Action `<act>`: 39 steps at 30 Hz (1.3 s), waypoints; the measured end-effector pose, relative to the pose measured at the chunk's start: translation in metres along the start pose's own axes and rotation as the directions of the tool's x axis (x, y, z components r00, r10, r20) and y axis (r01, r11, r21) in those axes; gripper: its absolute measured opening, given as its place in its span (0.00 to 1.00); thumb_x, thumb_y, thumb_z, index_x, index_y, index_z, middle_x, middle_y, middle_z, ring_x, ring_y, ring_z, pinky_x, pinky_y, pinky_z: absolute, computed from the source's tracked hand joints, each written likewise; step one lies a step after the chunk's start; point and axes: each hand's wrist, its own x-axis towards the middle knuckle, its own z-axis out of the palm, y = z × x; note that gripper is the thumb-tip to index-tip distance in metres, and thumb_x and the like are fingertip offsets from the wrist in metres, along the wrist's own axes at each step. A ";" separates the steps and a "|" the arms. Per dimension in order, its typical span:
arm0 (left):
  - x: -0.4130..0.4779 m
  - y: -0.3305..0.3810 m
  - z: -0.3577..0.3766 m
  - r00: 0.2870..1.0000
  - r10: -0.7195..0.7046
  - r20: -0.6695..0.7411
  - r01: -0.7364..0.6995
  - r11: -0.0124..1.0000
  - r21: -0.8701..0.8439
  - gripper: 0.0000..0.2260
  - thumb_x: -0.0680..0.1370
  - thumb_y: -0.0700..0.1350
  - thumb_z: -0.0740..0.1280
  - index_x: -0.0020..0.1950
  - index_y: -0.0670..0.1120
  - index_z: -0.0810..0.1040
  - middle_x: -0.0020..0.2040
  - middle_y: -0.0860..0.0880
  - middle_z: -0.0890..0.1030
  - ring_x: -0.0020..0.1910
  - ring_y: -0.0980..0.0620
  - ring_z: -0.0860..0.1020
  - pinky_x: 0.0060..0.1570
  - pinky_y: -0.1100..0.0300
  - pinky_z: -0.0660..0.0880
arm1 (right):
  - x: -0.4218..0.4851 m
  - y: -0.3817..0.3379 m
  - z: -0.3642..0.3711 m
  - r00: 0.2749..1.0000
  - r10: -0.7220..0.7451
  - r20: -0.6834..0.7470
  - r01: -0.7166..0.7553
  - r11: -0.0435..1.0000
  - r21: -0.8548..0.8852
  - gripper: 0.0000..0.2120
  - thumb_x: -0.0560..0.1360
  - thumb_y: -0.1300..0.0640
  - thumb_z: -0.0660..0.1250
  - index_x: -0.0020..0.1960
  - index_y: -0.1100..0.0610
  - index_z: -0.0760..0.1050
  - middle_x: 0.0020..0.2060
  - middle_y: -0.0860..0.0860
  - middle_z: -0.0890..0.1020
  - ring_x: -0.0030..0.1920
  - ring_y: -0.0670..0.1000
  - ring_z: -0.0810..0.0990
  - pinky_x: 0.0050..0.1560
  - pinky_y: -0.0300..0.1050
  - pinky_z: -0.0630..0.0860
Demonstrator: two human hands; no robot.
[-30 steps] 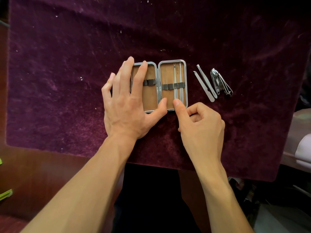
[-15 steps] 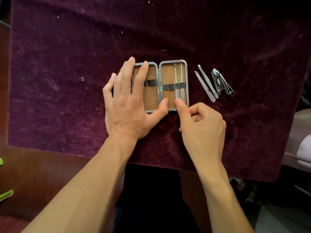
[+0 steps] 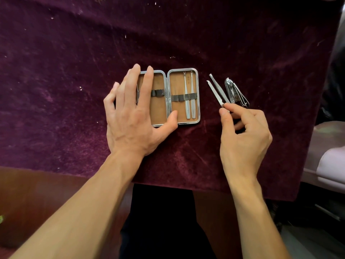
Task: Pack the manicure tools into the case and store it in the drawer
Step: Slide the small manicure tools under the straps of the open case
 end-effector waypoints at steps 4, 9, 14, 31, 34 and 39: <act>0.000 0.000 0.000 1.000 -0.003 0.001 0.003 1.000 0.018 0.44 0.76 0.70 0.60 0.84 0.46 0.58 0.82 0.45 0.61 0.79 0.46 0.64 0.77 0.44 0.61 | 0.001 0.002 0.001 1.000 0.009 -0.027 -0.008 0.999 0.037 0.07 0.80 0.55 0.75 0.57 0.51 0.87 0.44 0.42 0.78 0.37 0.38 0.76 0.47 0.25 0.73; 0.000 0.000 0.000 1.000 -0.005 0.001 0.005 1.000 0.025 0.44 0.75 0.70 0.61 0.83 0.46 0.58 0.82 0.45 0.62 0.78 0.46 0.65 0.77 0.44 0.61 | 0.002 0.004 0.001 0.999 0.024 -0.043 -0.021 0.998 0.059 0.07 0.79 0.53 0.76 0.57 0.51 0.88 0.44 0.42 0.78 0.36 0.40 0.76 0.47 0.36 0.79; 0.000 0.000 -0.001 1.000 -0.007 0.008 0.007 1.000 0.022 0.44 0.75 0.70 0.61 0.83 0.46 0.58 0.82 0.45 0.62 0.79 0.46 0.65 0.77 0.45 0.61 | 0.003 0.002 -0.001 0.999 0.026 -0.036 -0.025 0.999 0.029 0.08 0.79 0.53 0.76 0.58 0.52 0.88 0.43 0.41 0.77 0.37 0.36 0.76 0.52 0.21 0.70; 0.000 0.000 0.000 1.000 -0.011 0.002 0.011 1.000 0.011 0.44 0.75 0.71 0.61 0.83 0.46 0.58 0.82 0.45 0.61 0.79 0.46 0.65 0.77 0.45 0.60 | 0.016 -0.003 -0.012 0.983 0.125 0.131 -0.124 0.992 -0.014 0.04 0.79 0.50 0.75 0.46 0.42 0.82 0.41 0.43 0.82 0.35 0.42 0.79 0.46 0.36 0.79; 0.000 -0.001 0.000 1.000 -0.008 -0.001 0.008 1.000 0.005 0.43 0.76 0.71 0.61 0.83 0.46 0.58 0.82 0.45 0.62 0.79 0.46 0.65 0.77 0.45 0.60 | 0.017 -0.006 -0.016 0.969 0.151 0.196 -0.139 0.988 -0.073 0.05 0.80 0.47 0.73 0.47 0.46 0.83 0.37 0.43 0.83 0.37 0.43 0.81 0.45 0.42 0.82; 0.000 0.000 -0.001 1.000 -0.012 -0.004 0.012 1.000 0.012 0.44 0.75 0.70 0.61 0.83 0.46 0.59 0.82 0.45 0.62 0.78 0.46 0.65 0.77 0.45 0.61 | 0.002 -0.019 -0.023 0.873 0.288 0.393 -0.410 0.870 0.273 0.11 0.80 0.45 0.74 0.44 0.51 0.85 0.30 0.43 0.83 0.30 0.38 0.78 0.35 0.30 0.75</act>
